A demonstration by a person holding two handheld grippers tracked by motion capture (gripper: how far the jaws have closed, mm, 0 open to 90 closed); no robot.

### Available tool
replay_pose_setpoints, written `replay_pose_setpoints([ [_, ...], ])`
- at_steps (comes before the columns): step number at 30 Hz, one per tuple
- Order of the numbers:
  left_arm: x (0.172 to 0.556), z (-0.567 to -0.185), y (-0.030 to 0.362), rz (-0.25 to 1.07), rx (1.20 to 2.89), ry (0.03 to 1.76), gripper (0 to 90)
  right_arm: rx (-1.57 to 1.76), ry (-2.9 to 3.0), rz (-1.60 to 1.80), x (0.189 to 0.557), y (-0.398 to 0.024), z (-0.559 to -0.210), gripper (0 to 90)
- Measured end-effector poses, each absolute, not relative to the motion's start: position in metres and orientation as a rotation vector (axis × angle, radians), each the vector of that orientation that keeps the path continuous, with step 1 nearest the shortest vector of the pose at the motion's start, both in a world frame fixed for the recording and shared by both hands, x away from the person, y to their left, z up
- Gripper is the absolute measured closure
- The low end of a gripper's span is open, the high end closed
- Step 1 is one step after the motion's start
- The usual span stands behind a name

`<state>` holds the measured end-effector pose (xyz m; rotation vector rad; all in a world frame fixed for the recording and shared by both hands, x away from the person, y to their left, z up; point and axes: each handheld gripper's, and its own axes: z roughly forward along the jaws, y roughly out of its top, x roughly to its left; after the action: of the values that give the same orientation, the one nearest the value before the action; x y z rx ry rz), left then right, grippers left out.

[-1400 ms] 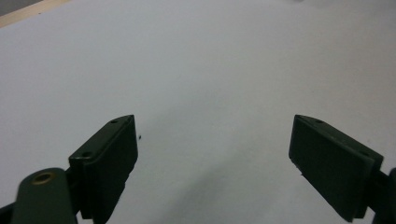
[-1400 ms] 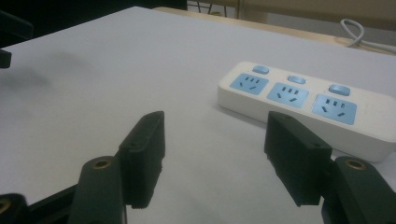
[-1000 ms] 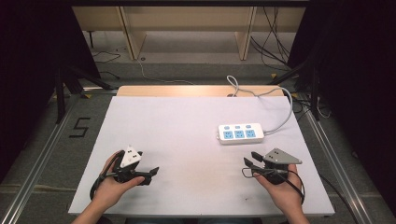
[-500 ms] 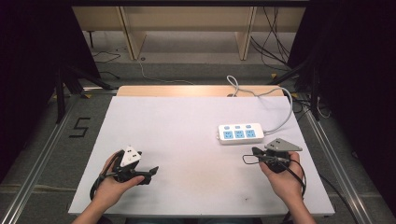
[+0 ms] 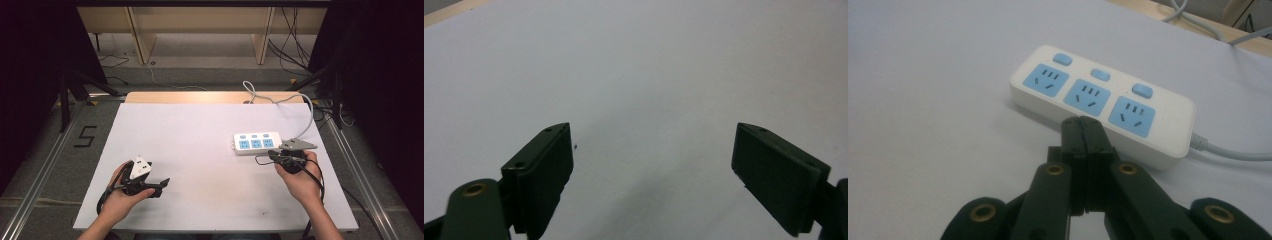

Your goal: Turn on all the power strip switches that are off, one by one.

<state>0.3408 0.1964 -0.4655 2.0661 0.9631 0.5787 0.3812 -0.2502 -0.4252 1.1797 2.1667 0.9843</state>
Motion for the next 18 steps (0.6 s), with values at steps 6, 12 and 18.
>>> replay_pose_setpoints([
  [6,0.341,-0.466,0.197,0.577,2.081,0.956,16.7,1.193,2.172,0.983,0.391,-0.25,-0.421,90.0],
  [12,0.341,-0.465,0.197,0.582,2.07,0.964,16.7,1.213,2.156,0.983,0.401,-0.252,-0.418,90.0],
  [18,0.341,-0.466,0.197,0.584,2.074,0.963,16.8,1.204,2.16,0.942,0.408,-0.25,-0.413,90.0],
])
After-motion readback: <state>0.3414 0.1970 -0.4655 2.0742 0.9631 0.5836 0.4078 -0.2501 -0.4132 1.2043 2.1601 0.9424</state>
